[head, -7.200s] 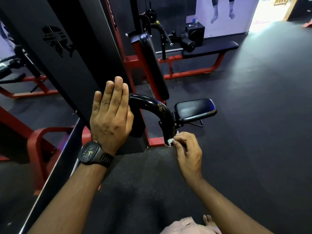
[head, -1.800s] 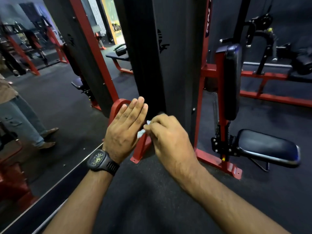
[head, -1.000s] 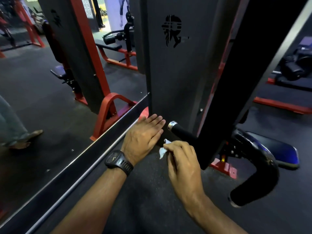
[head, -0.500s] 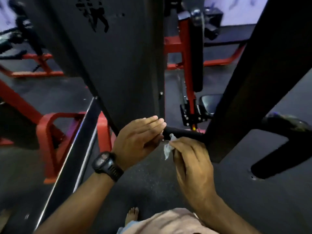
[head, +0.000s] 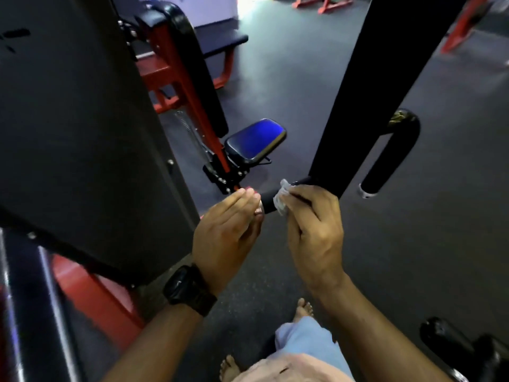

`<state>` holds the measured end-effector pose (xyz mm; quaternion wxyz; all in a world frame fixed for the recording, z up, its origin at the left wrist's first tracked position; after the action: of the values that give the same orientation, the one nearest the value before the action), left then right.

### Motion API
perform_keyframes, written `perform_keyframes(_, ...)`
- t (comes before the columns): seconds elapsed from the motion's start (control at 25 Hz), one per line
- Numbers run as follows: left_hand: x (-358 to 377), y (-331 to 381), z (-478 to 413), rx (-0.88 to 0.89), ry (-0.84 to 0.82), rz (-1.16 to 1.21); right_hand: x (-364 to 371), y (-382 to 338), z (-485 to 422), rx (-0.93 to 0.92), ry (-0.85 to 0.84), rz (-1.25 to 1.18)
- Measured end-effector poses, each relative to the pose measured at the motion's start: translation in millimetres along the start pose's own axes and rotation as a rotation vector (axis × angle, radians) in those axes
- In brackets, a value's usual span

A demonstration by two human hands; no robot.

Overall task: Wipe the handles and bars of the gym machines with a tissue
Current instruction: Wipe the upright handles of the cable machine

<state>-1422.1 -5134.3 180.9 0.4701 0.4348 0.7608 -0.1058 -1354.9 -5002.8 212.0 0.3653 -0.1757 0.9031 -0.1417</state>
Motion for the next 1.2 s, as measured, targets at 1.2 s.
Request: perform_keyframes(1.2, 0.0, -7.2, -3.9, 0.158, 0.038, -0.040, 23.2, -1.3, -28.8, 0.092, -0.411, 0.377)
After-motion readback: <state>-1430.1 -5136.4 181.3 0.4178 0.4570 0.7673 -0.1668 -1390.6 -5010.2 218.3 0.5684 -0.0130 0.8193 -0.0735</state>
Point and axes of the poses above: each hand's wrist, its own z-axis away from the middle knuckle, its own x-axis out of the palm, y = z × x, the point moved 9 cm from there along -z, towards the middle knuckle, and after that the axes turned 11 degrees about -y, right-handed, at the moved point
